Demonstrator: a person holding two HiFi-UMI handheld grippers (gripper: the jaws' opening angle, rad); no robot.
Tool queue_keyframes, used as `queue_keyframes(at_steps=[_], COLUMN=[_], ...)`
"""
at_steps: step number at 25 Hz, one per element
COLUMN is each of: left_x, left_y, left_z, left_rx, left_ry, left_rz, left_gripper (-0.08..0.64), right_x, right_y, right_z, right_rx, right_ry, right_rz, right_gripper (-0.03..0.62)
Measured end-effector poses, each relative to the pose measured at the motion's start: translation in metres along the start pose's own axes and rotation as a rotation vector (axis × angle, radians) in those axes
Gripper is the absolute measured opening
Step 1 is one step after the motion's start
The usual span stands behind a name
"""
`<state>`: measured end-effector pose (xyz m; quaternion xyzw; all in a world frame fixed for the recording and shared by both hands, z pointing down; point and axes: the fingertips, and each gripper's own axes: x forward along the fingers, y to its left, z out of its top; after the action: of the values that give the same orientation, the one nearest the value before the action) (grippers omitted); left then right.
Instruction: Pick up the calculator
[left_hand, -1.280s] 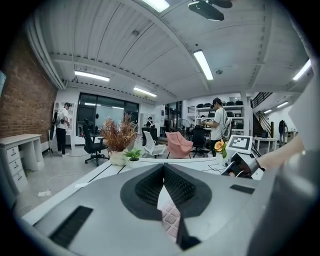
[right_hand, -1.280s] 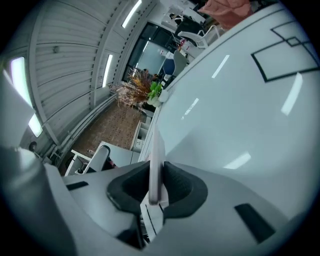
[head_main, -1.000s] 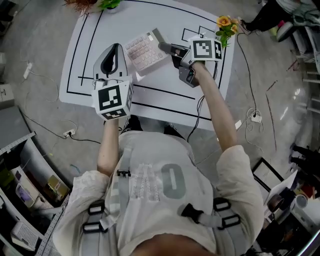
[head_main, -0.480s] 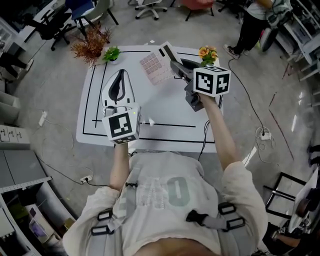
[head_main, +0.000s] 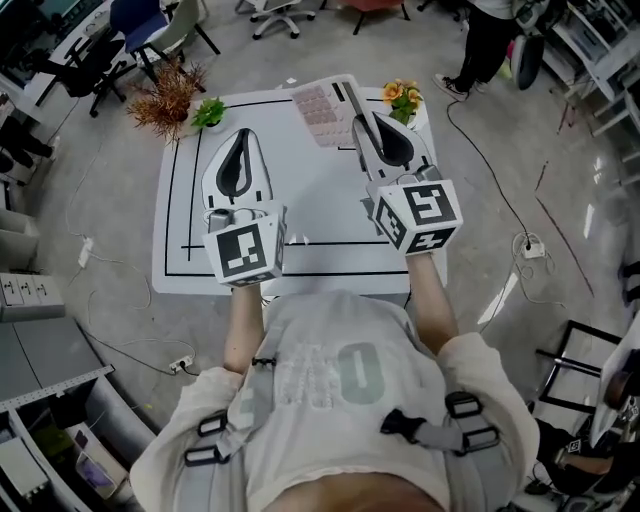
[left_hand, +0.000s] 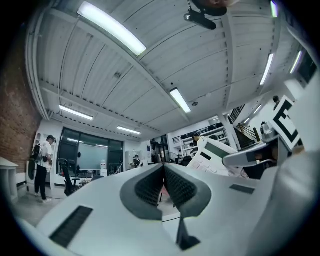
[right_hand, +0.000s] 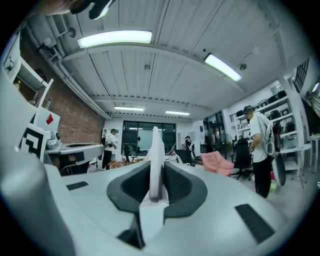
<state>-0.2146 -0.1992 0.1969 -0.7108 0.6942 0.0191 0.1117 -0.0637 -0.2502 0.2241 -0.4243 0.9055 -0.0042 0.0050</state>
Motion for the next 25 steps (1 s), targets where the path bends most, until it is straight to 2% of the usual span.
queue_keyframes(at_steps=[5, 10, 14, 18, 20, 23, 25], left_x=[0.004, 0.009, 0.012, 0.011, 0.013, 0.015, 0.01], left_y=[-0.005, -0.002, -0.013, -0.015, -0.016, -0.018, -0.019], left_z=[0.0, -0.001, -0.005, -0.014, -0.031, -0.074, -0.092], left_rx=[0.001, 0.0, -0.009, -0.006, 0.002, -0.039, -0.064], left_ry=[-0.025, -0.002, -0.021, -0.001, 0.051, 0.237, 0.312], left_rz=[-0.03, -0.006, -0.067, -0.074, -0.078, -0.084, -0.08], left_gripper=[0.021, 0.02, 0.021, 0.021, 0.021, 0.02, 0.02], right_x=[-0.015, -0.02, -0.023, -0.024, -0.024, -0.024, -0.026], right_y=[0.003, 0.003, 0.004, 0.006, 0.007, 0.006, 0.007], right_z=[-0.003, -0.02, -0.027, -0.027, -0.028, -0.034, -0.038], right_rx=[0.005, 0.006, 0.021, 0.019, 0.021, 0.027, 0.031], right_ry=[-0.033, -0.011, 0.001, 0.004, 0.009, 0.025, 0.038], right_rz=[-0.059, -0.086, -0.092, -0.088, -0.088, -0.093, -0.093], right_gripper=[0.075, 0.075, 0.075, 0.075, 0.075, 0.075, 0.075])
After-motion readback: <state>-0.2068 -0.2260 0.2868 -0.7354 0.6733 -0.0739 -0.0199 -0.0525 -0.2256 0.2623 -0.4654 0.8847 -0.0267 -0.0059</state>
